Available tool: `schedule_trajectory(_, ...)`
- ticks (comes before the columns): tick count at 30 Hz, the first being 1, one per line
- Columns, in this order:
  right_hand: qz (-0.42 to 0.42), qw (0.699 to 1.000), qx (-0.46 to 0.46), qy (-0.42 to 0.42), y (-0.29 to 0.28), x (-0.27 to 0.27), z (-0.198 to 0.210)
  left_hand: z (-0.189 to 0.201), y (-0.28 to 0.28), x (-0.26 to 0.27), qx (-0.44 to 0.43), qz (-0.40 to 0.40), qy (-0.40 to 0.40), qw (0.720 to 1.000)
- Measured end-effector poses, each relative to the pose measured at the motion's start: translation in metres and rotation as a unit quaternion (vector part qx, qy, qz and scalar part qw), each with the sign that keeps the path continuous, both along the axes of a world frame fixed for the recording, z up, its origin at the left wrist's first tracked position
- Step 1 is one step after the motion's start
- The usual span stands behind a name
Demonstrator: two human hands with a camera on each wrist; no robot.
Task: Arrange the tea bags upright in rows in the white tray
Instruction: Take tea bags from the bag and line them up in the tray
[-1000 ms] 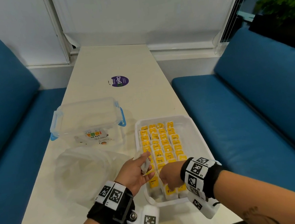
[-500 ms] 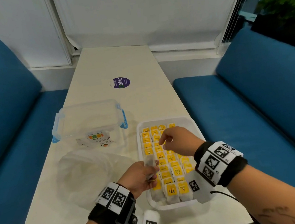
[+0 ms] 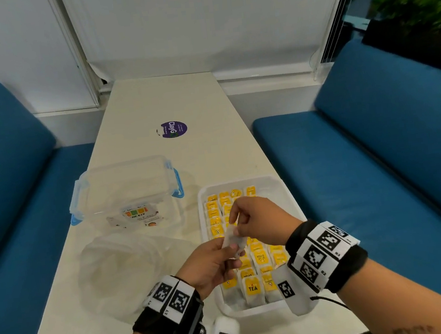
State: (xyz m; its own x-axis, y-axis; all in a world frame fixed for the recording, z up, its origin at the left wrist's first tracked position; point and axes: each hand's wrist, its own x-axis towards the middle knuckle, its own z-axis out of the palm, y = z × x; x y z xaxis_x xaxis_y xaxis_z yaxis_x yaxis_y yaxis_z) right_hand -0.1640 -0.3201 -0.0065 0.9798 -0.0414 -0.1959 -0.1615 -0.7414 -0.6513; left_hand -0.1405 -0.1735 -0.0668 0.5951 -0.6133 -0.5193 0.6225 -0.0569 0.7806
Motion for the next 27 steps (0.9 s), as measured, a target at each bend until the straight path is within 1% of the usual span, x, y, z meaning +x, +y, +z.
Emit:
schedule_trajectory(2, -0.013, 1.000, 0.020, -0.006, 0.000, -0.001, 0.001, -0.002, 0.001, 0.002, -0.012, 0.049, 0.011, 0.999)
schedule_trajectory(4, 0.000, 1.000, 0.020, 0.002, 0.002, -0.001, 0.004, -0.003, 0.002, 0.003, -0.013, 0.077, 0.014, 0.997)
schedule_trajectory(7, 0.032, 0.999, 0.026, 0.028, 0.005, -0.003, 0.008, -0.003, 0.004, 0.005, -0.006, 0.081, 0.006, 0.997)
schedule_trajectory(9, 0.051, 0.998, -0.003, 0.032, 0.005, -0.005, 0.008, -0.004, 0.006, 0.005, 0.022, 0.070, -0.019, 0.997)
schedule_trajectory(10, 0.061, 0.997, -0.030, 0.026, 0.005, -0.006, 0.008, -0.005, 0.007, 0.005, 0.055, 0.055, -0.052, 0.996)
schedule_trajectory(11, 0.066, 0.996, -0.058, 0.013, 0.003, -0.007, 0.007, -0.007, 0.010, 0.005, 0.103, 0.035, -0.102, 0.989)
schedule_trajectory(13, 0.050, 0.995, -0.091, -0.008, 0.000, -0.008, 0.006, -0.015, 0.014, 0.005, 0.193, -0.002, -0.214, 0.958)
schedule_trajectory(14, 0.033, 0.995, -0.094, -0.014, -0.001, -0.008, 0.004, -0.018, 0.017, 0.004, 0.226, -0.015, -0.255, 0.940)
schedule_trajectory(16, 0.006, 0.997, -0.082, -0.007, -0.003, -0.009, -0.001, -0.025, 0.022, 0.001, 0.275, -0.037, -0.304, 0.911)
schedule_trajectory(18, 0.011, 0.996, -0.078, 0.032, -0.002, -0.010, -0.008, -0.033, 0.027, -0.002, 0.306, -0.071, -0.328, 0.891)
schedule_trajectory(19, 0.028, 0.994, -0.089, 0.062, 0.000, -0.011, -0.012, -0.038, 0.028, -0.003, 0.310, -0.086, -0.333, 0.887)
schedule_trajectory(23, 0.135, 0.965, -0.132, 0.184, 0.013, -0.012, -0.025, -0.049, 0.031, -0.006, 0.299, -0.095, -0.328, 0.891)
schedule_trajectory(27, 0.206, 0.931, -0.161, 0.256, 0.027, -0.007, -0.037, -0.052, 0.033, -0.005, 0.298, -0.102, -0.336, 0.888)
